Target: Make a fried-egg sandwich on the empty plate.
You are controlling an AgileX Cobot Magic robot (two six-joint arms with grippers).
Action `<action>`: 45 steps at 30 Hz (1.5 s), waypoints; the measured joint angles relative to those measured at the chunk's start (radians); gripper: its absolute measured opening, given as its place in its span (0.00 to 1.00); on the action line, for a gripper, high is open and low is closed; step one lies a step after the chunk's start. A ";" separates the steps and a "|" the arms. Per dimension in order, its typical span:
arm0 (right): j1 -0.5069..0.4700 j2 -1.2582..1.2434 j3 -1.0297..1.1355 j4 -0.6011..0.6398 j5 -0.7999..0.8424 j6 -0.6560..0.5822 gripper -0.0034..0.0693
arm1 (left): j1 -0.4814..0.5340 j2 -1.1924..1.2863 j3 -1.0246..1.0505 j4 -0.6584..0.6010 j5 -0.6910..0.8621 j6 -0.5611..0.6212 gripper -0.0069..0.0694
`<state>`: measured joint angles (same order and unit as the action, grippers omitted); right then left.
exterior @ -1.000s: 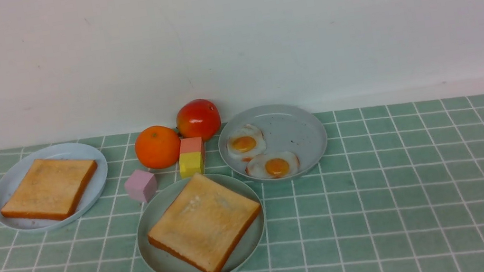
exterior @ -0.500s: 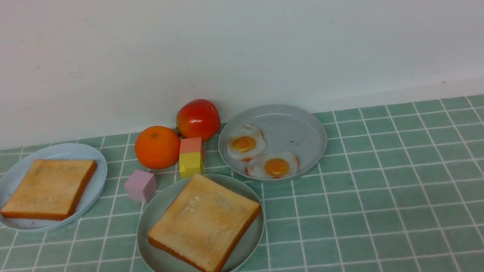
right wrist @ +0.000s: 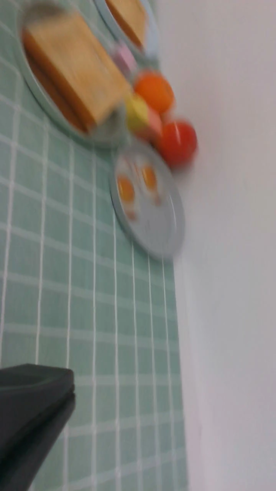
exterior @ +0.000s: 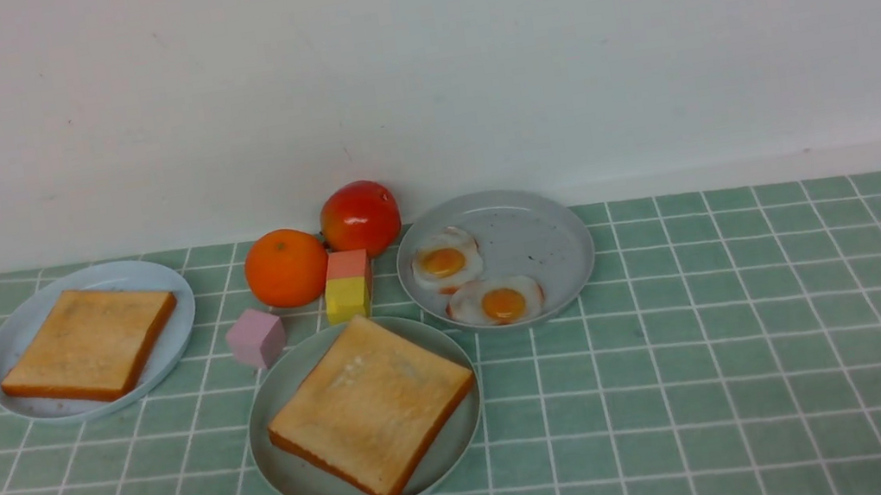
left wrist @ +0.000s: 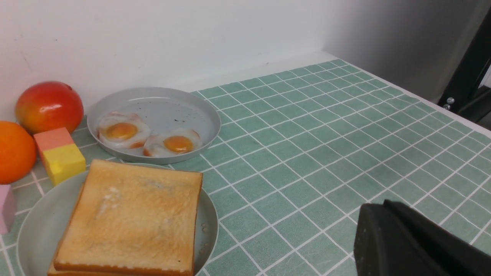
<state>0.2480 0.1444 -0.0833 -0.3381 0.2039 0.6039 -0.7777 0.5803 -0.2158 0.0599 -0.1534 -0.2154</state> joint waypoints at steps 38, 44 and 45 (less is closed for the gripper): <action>-0.197 -0.154 0.103 0.303 0.164 -0.448 0.06 | 0.000 0.000 0.000 -0.003 0.000 0.000 0.11; -0.197 -0.154 0.103 0.302 0.168 -0.443 0.06 | 0.000 0.000 0.000 -0.003 0.000 0.000 0.11; -0.197 -0.154 0.102 0.303 0.171 -0.432 0.06 | 0.000 0.000 0.000 -0.003 0.000 0.000 0.11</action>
<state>0.0512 -0.0093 0.0185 -0.0348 0.3754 0.1719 -0.7777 0.5803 -0.2158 0.0566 -0.1533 -0.2154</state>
